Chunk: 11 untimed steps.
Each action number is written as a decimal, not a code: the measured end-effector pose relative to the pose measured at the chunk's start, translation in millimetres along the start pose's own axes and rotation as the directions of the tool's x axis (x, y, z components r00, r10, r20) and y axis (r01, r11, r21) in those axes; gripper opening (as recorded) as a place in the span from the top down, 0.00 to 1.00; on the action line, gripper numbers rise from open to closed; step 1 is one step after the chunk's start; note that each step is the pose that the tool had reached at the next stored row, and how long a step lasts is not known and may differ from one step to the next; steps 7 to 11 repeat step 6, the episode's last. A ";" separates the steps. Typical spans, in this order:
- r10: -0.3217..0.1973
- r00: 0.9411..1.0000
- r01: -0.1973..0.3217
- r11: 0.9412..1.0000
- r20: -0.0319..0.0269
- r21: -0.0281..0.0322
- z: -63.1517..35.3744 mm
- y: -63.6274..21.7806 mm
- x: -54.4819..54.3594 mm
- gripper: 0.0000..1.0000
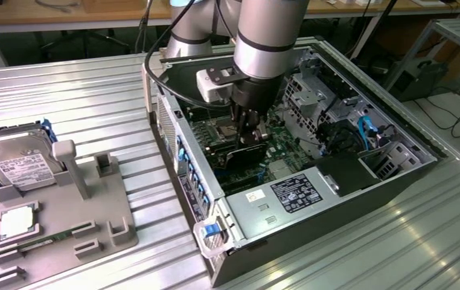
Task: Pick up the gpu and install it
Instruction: 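Insert the gpu into the slot, then press down on the gpu until it lock into place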
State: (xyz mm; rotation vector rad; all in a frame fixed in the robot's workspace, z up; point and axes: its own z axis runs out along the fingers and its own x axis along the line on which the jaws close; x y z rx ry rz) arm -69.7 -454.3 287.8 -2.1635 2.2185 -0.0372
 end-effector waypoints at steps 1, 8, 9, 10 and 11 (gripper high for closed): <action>0.000 1.000 0.000 1.000 0.000 0.000 0.0 0.0 0.0 0.89; 0.000 1.000 0.000 1.000 0.000 0.000 0.0 0.0 0.0 0.89; 0.000 1.000 0.000 1.000 0.000 0.000 0.0 0.0 0.0 0.89; 0.000 1.000 0.000 1.000 0.000 0.000 0.0 0.0 0.0 0.89; 0.000 1.000 0.000 1.000 0.000 0.000 0.0 0.0 0.0 0.89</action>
